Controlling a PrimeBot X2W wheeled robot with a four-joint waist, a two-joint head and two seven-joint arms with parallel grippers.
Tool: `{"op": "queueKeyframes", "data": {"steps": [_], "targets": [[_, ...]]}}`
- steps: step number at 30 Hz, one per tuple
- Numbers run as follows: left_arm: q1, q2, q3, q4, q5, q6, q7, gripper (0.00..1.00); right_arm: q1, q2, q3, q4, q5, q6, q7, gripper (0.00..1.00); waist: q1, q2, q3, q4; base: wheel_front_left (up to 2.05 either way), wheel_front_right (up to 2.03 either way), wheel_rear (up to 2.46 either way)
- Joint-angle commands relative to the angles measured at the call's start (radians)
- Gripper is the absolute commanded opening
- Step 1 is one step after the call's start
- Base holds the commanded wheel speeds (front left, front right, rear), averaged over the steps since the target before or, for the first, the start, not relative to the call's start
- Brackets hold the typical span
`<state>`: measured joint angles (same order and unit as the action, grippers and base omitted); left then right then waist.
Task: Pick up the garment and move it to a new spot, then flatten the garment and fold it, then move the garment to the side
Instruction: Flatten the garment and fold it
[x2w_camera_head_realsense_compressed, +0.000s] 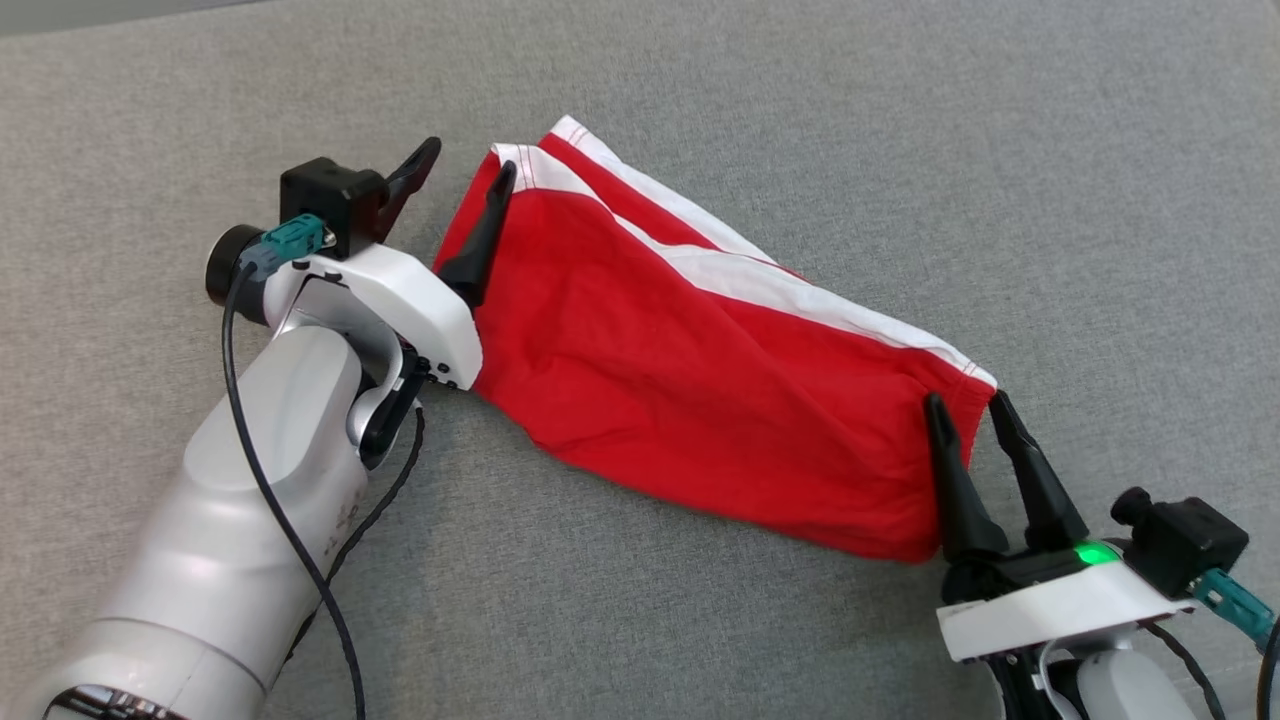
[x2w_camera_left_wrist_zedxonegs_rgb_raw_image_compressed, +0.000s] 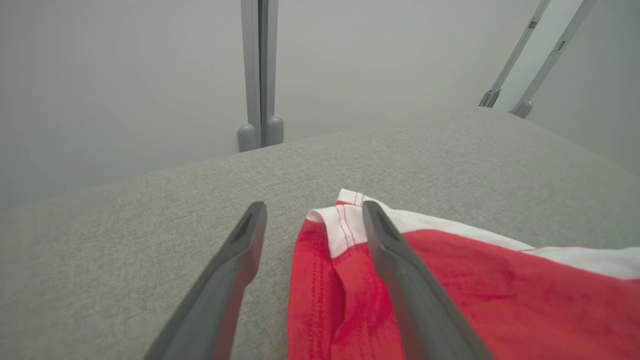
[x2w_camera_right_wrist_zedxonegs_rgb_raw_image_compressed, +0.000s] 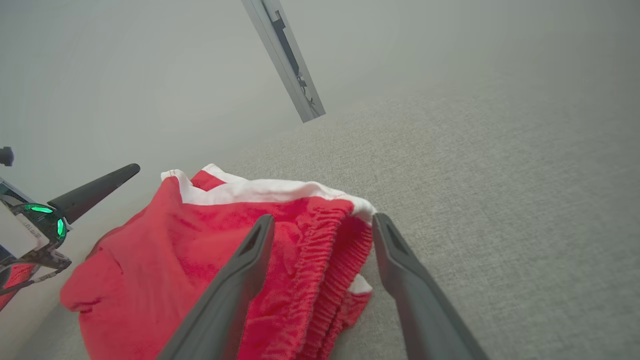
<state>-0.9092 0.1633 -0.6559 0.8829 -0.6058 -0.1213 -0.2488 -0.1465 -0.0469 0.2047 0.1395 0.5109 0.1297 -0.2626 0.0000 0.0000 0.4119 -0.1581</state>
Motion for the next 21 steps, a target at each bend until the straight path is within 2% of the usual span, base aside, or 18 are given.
{"op": "queueKeyframes", "data": {"steps": [1, 4, 12, 21], "targets": [[0.019, 0.009, 0.015, -0.008, 0.009, 0.016, -0.011, 1.0, 0.019, -0.006, -0.021, -0.018, -0.02, 0.002, 0.007, 1.0, 0.0, 0.0, -0.023, 0.009, 0.0, 0.0, 0.0], [0.052, 0.028, 0.055, -0.069, 0.02, 0.053, -0.015, 1.0, 0.054, -0.007, -0.066, -0.054, -0.065, 0.002, 0.027, 1.0, 0.0, 0.0, -0.046, 0.021, 0.0, 0.0, 0.0], [0.274, 0.094, 0.221, -0.39, 0.085, 0.157, -0.014, 1.0, 0.083, -0.007, -0.167, -0.156, -0.145, 0.002, 0.058, 1.0, 0.0, 0.0, -0.111, 0.055, 0.0, 0.0, 0.0], [0.512, 0.14, 0.297, -0.612, 0.132, 0.215, -0.014, 1.0, 0.101, -0.006, -0.243, -0.196, -0.232, 0.002, 0.104, 1.0, 0.0, 0.0, -0.171, 0.09, 0.0, 0.0, 0.0]]}}
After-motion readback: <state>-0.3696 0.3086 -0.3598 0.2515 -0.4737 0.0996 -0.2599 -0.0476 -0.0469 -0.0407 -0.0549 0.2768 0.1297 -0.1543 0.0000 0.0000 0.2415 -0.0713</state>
